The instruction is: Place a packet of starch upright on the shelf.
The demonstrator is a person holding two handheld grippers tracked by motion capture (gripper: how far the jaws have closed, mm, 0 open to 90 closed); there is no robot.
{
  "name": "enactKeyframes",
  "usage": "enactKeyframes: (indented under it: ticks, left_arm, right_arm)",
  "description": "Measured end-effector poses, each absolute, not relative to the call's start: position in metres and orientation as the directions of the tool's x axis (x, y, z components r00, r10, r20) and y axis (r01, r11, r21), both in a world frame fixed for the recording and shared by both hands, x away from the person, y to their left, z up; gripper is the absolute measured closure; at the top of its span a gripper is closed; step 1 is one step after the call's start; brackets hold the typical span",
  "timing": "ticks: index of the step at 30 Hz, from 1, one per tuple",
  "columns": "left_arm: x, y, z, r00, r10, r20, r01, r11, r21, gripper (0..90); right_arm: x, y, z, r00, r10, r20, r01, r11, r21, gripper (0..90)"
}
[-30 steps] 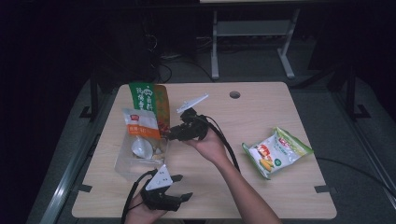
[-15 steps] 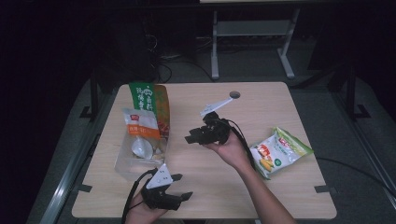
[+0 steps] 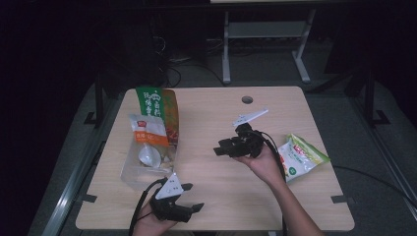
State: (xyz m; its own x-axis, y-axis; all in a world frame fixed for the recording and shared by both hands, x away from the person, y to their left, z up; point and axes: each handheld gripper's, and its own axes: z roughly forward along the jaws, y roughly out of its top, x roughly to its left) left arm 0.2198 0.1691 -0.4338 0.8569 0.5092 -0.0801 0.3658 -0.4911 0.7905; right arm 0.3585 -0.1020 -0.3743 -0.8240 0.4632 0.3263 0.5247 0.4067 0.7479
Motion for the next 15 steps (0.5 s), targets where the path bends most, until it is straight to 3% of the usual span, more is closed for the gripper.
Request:
enactKeyframes:
  ticks: [15]
  left_arm:
    - [0.218,0.173,-0.430,0.853,0.516,-0.073,0.359,-0.480,0.801,27.8]
  right_arm:
    - [0.341,-0.166,-0.376,-0.766,0.555,0.324,0.570,0.356,0.740,53.0]
